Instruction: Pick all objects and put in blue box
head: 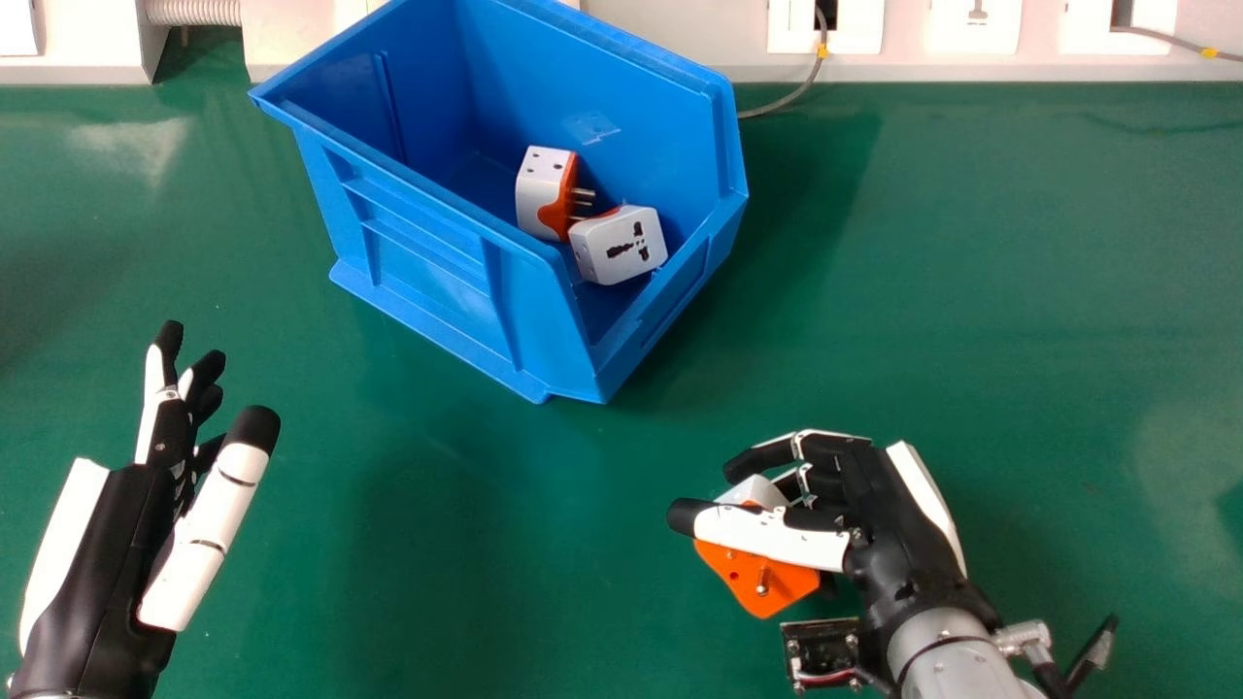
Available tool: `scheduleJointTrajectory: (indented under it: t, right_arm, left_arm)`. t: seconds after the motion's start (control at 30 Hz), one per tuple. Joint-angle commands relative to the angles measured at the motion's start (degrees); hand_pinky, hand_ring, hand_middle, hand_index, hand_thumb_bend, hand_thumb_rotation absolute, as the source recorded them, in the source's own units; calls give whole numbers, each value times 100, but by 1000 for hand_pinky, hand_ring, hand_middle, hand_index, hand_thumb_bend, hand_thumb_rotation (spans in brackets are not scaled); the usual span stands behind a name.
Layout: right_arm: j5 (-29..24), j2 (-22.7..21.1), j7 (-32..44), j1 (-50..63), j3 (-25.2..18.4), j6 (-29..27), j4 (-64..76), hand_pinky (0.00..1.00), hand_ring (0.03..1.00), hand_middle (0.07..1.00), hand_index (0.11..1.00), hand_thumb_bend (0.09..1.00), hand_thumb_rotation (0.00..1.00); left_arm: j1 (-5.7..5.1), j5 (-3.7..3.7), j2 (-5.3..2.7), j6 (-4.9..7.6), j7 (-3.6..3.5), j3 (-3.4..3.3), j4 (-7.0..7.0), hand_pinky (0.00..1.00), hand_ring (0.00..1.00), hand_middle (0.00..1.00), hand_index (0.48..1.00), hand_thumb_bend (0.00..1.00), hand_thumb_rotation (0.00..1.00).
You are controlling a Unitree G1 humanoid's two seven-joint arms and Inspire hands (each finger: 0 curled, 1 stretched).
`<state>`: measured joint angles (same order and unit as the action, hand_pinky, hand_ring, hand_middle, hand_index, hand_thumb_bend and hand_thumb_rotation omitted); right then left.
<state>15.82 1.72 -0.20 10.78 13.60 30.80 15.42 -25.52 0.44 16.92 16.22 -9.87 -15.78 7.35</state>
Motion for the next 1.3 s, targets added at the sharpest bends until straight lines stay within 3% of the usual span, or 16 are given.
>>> scheduleJointTrajectory:
  t: [0.0,0.17,0.4,0.53,0.67,0.83,0.97,1.27]
  right_arm:
    - [-84,17,22,-32,-41,53,345,1,37,92,470,487,148]
    - [-194,85,80,-132,-109,400,683,1,36,90,470,487,148]
    - [-260,-43,145,-345,-123,360,841,0,35,86,470,488,148]
    - [-327,15,163,-540,-230,526,858,0,35,84,470,487,148]
    - [-398,76,143,-778,-331,685,879,0,34,83,470,488,148]
    - [-372,71,79,-1146,-338,830,855,0,33,82,470,488,149]
    - [-401,83,48,-1690,-458,993,702,0,34,83,470,489,150]
    - [-419,-4,-38,-2645,-698,948,241,2,39,87,470,489,152]
  left_arm:
    - [-4,-1,58,19,-20,-44,153,920,984,991,981,608,946]
    - [-30,5,56,-2,-24,-41,207,921,984,992,982,613,946]
    - [15,0,68,44,-29,-50,98,922,985,992,982,618,947]
    - [-15,4,51,4,-28,-38,203,923,985,992,982,615,948]
    - [29,7,62,47,-26,-44,71,923,985,992,983,609,949]
    - [15,20,43,-24,-13,-29,164,924,986,992,983,610,950]
    - [86,9,62,-21,-20,-34,30,926,986,993,984,616,950]
    - [116,-1,25,28,-12,-19,38,927,986,993,984,611,943]
